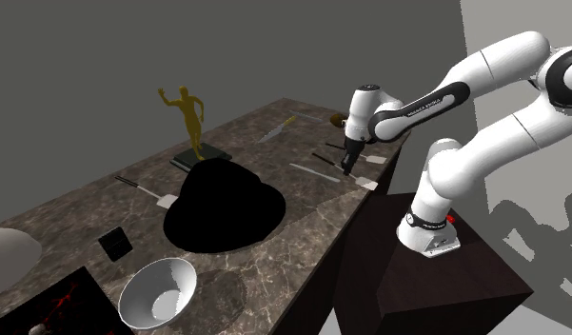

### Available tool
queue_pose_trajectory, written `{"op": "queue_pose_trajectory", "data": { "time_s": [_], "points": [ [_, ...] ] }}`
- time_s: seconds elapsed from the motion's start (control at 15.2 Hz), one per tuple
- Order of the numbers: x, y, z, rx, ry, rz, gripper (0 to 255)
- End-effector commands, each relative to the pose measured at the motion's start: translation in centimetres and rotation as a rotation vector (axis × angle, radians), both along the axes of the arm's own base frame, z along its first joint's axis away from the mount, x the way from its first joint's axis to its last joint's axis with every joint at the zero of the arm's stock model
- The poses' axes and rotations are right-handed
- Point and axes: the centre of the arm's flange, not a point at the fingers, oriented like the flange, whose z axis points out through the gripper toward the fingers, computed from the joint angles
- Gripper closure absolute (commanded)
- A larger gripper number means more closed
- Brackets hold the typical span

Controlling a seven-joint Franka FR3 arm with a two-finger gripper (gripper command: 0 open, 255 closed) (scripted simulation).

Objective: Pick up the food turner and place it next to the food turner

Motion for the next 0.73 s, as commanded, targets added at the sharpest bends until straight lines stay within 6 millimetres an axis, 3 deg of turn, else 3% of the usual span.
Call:
{"op": "queue_pose_trajectory", "data": {
  "time_s": [0.0, 0.46, 0.53, 0.66],
  "points": [
    [-0.10, 0.03, -0.63, 0.000, -0.001, 0.000, 255],
    [-0.10, 0.03, -0.62, 0.000, -0.001, 0.000, 255],
    [-0.10, 0.03, -0.62, 0.000, -0.001, 0.000, 0],
    [-0.10, 0.03, -0.62, 0.000, -0.001, 0.000, 0]
  ]
}}
